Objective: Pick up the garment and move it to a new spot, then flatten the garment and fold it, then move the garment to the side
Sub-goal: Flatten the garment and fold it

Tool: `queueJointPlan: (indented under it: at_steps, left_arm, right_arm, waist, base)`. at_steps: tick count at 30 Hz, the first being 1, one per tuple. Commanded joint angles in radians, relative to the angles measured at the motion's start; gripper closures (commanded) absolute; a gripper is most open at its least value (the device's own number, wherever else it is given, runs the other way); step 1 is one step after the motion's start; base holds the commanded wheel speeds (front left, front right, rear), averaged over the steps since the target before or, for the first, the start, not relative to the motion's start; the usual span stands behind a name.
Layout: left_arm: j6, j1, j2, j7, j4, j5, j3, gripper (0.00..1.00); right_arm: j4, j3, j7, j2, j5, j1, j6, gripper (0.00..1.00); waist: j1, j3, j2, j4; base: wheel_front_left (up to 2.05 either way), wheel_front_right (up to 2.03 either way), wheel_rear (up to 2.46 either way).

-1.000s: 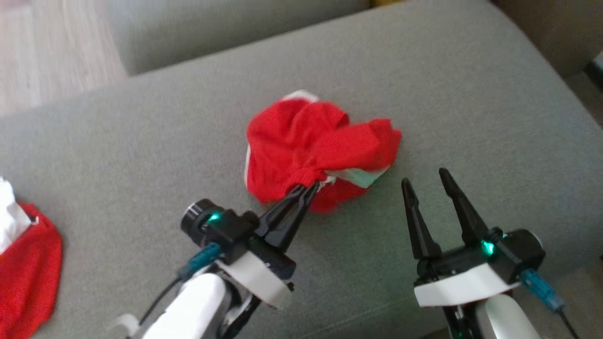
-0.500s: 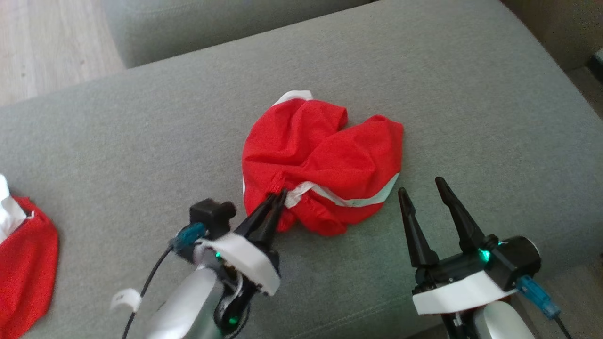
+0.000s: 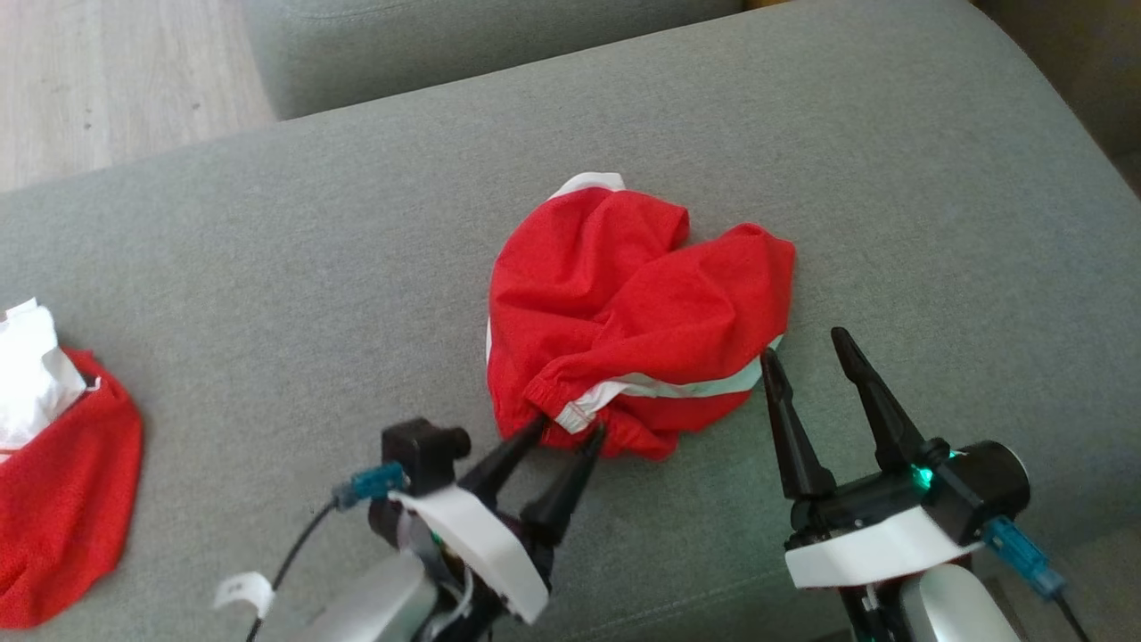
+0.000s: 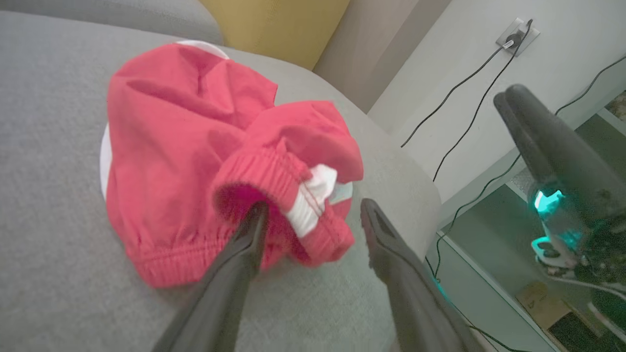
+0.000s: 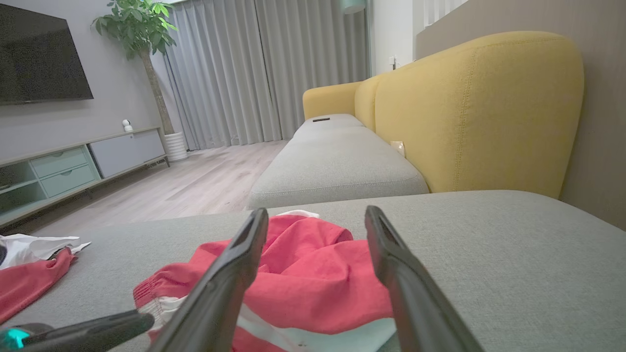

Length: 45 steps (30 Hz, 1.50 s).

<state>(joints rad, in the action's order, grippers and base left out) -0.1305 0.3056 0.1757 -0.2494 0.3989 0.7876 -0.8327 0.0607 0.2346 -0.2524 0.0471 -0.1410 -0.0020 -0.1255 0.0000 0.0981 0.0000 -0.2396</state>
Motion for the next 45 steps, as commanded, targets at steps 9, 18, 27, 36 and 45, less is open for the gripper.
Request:
queueJointPlan:
  at_steps: [9, 18, 27, 36, 45]
  left_arm:
    - [0.000, 0.032, 0.018, -0.012, -0.024, 0.022, 0.006, 0.14]
    - [0.000, 0.036, 0.014, -0.012, -0.024, 0.006, 0.045, 0.84]
    - [0.000, 0.040, 0.021, -0.012, -0.039, -0.055, 0.071, 1.00]
    - [0.000, -0.021, 0.057, -0.012, -0.082, -0.148, 0.187, 1.00]
    - [0.000, -0.066, 0.134, -0.012, -0.104, -0.189, 0.356, 1.00]
  right_arm:
    - [-0.028, 0.026, -0.009, 0.003, -0.001, -0.042, -0.005, 0.00]
    - [-0.026, 0.025, -0.009, 0.003, 0.005, -0.045, -0.005, 0.00]
    - [0.035, 0.018, -0.009, 0.003, -0.020, -0.028, -0.005, 0.00]
    - [0.375, -0.053, -0.009, 0.003, -0.233, -0.083, -0.005, 0.00]
    - [0.520, -0.025, -0.009, 0.003, -0.258, -0.194, -0.005, 0.00]
  waist:
    - [0.0000, 0.003, 0.0000, 0.002]
    - [0.0000, 0.012, 0.0000, -0.005]
    - [0.0000, 0.000, 0.0000, 0.021]
    - [0.0000, -0.017, 0.0000, 0.098]
    - [0.0000, -0.024, 0.0000, 0.163]
  base:
    - [0.00, 0.00, 0.00]
    - [0.00, 0.00, 0.00]
    - [0.00, 0.00, 0.00]
    - [0.00, 0.00, 0.00]
    - [0.00, 0.00, 0.00]
